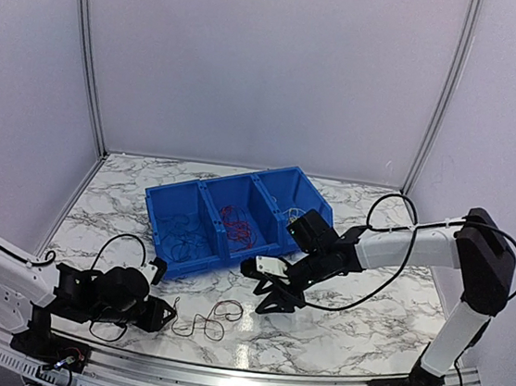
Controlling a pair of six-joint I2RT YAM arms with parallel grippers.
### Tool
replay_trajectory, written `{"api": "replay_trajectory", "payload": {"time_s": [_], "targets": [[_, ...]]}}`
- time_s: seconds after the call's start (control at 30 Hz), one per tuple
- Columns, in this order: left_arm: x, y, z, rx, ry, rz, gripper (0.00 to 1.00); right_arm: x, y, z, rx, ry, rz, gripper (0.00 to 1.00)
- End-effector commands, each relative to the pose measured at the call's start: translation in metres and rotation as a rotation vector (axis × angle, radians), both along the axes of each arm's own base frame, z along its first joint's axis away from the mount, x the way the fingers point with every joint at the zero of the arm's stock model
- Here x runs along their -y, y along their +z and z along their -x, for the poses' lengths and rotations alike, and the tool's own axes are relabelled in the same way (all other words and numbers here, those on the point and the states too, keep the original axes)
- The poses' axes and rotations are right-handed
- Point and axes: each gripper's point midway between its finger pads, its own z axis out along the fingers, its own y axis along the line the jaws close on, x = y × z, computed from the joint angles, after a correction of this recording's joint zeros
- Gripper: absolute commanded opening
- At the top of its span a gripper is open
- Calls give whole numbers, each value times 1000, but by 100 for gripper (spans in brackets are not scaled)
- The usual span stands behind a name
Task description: Untangle the cables
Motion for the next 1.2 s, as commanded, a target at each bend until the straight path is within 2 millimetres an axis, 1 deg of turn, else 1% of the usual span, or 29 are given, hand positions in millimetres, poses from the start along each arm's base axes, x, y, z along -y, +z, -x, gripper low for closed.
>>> {"api": "replay_trajectory", "payload": {"time_s": [0.0,0.13,0.23,0.3,0.43,0.57,0.67,0.83,0.9,1.0,1.1,1.17], "targets": [[17,2,1,-21,-28,14,36,-18,16,3,37,42,-53,53],[18,3,1,-15,-26,18,16,-19,13,8,30,56,-45,53],[14,12,-3,17,-4,39,6,-28,13,20,65,90,-39,53],[9,17,-6,39,18,52,0,-37,15,32,88,124,-40,53],[0,27,-10,79,61,87,0,-59,13,55,145,173,-25,51],[-7,30,-11,92,81,96,0,-79,12,63,171,178,-16,51],[-8,28,-11,88,85,95,0,-89,3,68,167,187,5,51],[-8,27,-11,90,87,99,0,-98,-17,79,136,206,53,51],[-9,27,-11,92,87,101,0,-99,-26,78,124,195,76,51],[-10,29,-11,97,90,104,0,-101,-35,76,110,175,99,50],[-11,37,-13,113,92,109,0,-102,-41,76,94,171,115,50],[-11,50,-16,137,95,107,0,-104,-45,79,67,183,126,50]]}}
